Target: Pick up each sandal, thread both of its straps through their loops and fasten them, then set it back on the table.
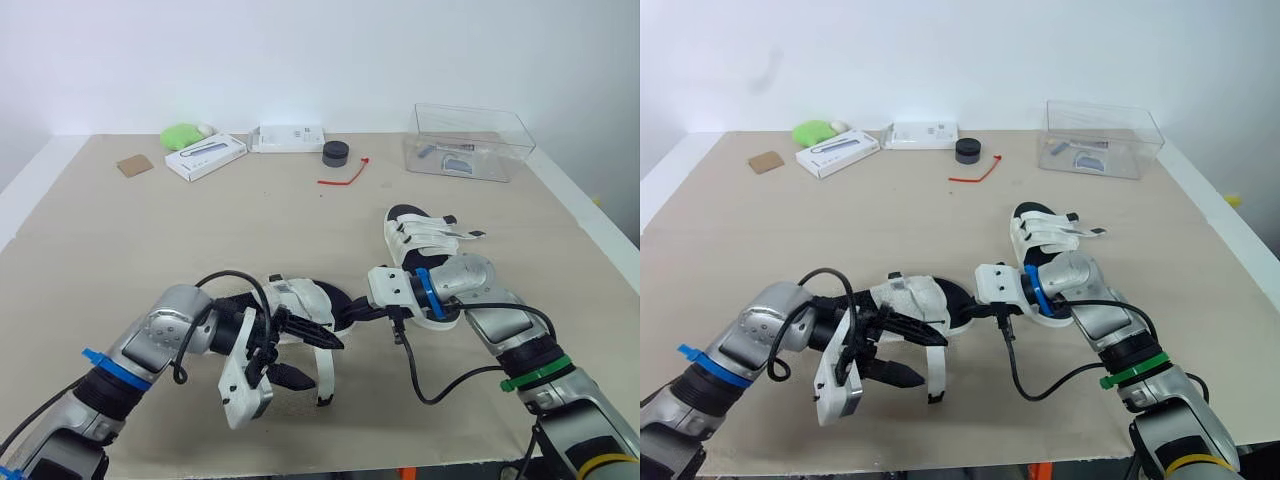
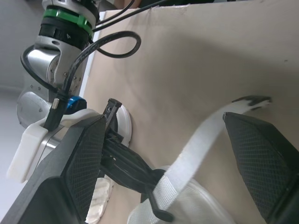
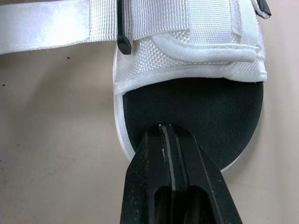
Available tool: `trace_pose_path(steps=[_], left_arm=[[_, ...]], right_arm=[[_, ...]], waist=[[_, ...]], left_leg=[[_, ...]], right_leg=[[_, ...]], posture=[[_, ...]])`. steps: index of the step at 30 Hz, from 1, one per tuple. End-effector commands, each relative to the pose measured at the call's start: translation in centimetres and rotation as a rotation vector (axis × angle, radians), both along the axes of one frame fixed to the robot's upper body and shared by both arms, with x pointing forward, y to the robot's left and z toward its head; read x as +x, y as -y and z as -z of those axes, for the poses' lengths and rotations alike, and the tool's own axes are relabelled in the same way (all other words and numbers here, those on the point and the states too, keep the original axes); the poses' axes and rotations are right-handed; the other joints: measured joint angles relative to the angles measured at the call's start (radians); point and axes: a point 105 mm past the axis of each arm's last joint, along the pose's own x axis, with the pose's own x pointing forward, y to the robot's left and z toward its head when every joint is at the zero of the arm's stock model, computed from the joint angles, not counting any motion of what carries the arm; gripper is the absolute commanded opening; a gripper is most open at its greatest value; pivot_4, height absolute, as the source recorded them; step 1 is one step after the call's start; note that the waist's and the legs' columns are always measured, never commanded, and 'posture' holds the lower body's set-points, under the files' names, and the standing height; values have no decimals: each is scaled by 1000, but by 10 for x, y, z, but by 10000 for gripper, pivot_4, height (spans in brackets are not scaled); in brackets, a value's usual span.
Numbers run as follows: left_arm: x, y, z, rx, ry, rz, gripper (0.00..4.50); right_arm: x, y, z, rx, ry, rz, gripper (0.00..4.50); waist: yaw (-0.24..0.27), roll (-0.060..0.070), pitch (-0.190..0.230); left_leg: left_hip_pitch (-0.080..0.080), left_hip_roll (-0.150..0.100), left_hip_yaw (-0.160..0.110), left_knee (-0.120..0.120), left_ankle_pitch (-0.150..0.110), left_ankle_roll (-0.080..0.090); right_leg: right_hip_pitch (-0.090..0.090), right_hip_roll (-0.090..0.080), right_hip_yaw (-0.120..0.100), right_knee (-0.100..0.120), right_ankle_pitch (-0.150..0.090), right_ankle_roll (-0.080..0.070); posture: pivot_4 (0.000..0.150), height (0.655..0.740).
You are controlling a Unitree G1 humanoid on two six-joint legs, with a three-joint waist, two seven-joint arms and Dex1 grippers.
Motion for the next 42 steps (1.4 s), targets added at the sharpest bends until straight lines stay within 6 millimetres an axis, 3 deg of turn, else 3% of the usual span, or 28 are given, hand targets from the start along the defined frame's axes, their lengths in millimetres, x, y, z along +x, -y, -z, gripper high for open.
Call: trace_pose_path(steps=[1,7,10,13,16,20,26,33,39,42], left_arm=[[4,7,4,20,-21,8,32575],[7,10,11,73,-57,27,943],[8,11,11,84,-89,23,943],[11,10,0,31,-253,-39,943],[14,3,-15,8,-481,-106,943],[17,-8,-39,-31,-942,-198,943],[29,-16,-48,-83,-1268,-296,943],[28,-14,-38,-57,-1021,-306,943],[30,-14,-12,25,-421,-248,943],[20,-10,-8,12,-239,-157,8529]], right_arm=[[-1,16,24,-96,-72,57,0],[-1,19,23,-97,-70,68,0],[-2,21,24,-98,-70,74,0],[-3,21,24,-98,-71,78,0],[-3,23,24,-99,-70,82,0],[-2,23,24,-102,-69,83,0],[0,22,23,-103,-62,79,0],[0,23,23,-111,-61,74,0],[0,24,23,-114,-62,72,0],[-2,24,24,-114,-67,72,0]], waist=[[0,0,0],[0,0,0],[1,0,0],[1,0,0],[-1,0,0],[-2,0,0],[-2,0,0],[-2,0,0],[-1,0,0],[-1,0,0]], left_leg=[[0,0,0,0,0,0],[0,-1,0,0,0,0],[0,-2,-1,1,0,0],[0,-4,-1,2,0,0],[0,-5,-1,2,0,0],[-1,-5,-3,2,0,0],[-1,-6,-7,2,0,0],[-1,-7,-8,2,0,0],[-1,-7,-8,2,1,-1],[-1,-8,-7,2,1,-1]], right_leg=[[0,0,0,0,0,0],[1,0,1,0,0,1],[2,0,1,0,0,3],[2,-2,2,0,-2,7],[2,-4,2,0,-2,10],[2,-4,0,0,-3,10],[3,-4,-4,1,-5,10],[3,-4,-4,1,-5,8],[3,-5,-3,1,-5,4],[3,-7,-3,0,-3,-3]], posture=[[1500,7400],[1500,7400],[1500,7400],[1500,7400],[1500,7400],[1500,7400],[1500,7400],[1500,7400],[1500,7400],[1500,7400]])
